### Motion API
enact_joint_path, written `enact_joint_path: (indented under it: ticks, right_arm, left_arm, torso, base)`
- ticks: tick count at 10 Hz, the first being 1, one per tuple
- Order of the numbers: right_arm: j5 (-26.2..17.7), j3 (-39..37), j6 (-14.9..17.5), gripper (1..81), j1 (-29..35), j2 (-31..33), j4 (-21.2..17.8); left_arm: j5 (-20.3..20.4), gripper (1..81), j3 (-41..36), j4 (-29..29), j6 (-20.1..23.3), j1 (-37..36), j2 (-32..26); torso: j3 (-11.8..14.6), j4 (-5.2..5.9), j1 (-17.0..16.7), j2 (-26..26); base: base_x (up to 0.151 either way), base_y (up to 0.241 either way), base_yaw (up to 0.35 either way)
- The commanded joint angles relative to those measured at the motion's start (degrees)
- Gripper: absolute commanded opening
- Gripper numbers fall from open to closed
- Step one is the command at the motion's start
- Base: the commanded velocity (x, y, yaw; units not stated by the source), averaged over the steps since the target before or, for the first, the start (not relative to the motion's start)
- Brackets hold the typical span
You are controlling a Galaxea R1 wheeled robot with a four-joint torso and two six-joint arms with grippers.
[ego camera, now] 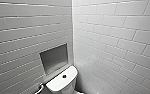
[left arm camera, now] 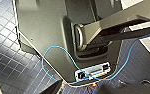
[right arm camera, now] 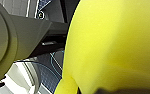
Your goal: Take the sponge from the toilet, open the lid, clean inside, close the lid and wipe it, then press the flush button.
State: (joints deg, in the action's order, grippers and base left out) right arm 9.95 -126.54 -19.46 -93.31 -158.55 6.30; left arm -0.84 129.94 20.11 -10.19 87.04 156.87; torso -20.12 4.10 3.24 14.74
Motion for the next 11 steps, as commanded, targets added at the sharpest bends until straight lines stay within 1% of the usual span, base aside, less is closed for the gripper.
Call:
enact_joint_path:
  ticks: [1,4,5,6,8,11]
  right_arm:
    - [-0.72,3.77,0.38,1.0,-0.17,3.13,1.87]
    - [-0.72,3.33,0.21,1.0,-0.09,4.53,1.61]
    - [-0.72,3.15,0.12,1.0,-0.09,4.71,1.43]
    - [-0.72,2.80,0.12,1.0,-0.09,4.62,1.26]
    - [-0.72,1.92,0.21,1.0,0.27,4.27,1.17]
    - [-0.89,0.25,0.21,1.0,0.35,3.48,1.26]
  left_arm:
    - [0.40,81.1,-17.08,-0.43,0.17,-3.67,-12.63]
    - [0.31,81.1,-34.05,-0.60,-0.36,-9.99,-24.67]
    - [0.14,81.1,-38.00,-0.69,-1.32,-12.36,-27.48]
    - [-1.09,81.1,-41.96,-1.13,-1.67,-14.65,-30.03]
    - [-4.08,81.1,-47.67,-2.80,-1.85,-20.44,-33.19]
    - [-9.18,81.1,-55.32,-7.63,-1.94,-29.67,-36.97]
  torso:
    - [0.00,0.00,0.00,0.00]
    - [0.00,0.00,0.00,0.00]
    - [0.00,0.00,0.00,0.00]
    - [0.00,0.00,0.00,0.00]
    - [0.00,0.00,0.00,0.00]
    - [0.00,0.00,0.00,0.00]
  base:
    - [0.000,0.000,0.000]
    - [0.000,0.000,0.000]
    - [0.000,0.000,0.000]
    - [0.000,0.000,0.000]
    - [0.000,0.000,0.000]
    - [0.000,0.000,0.000]
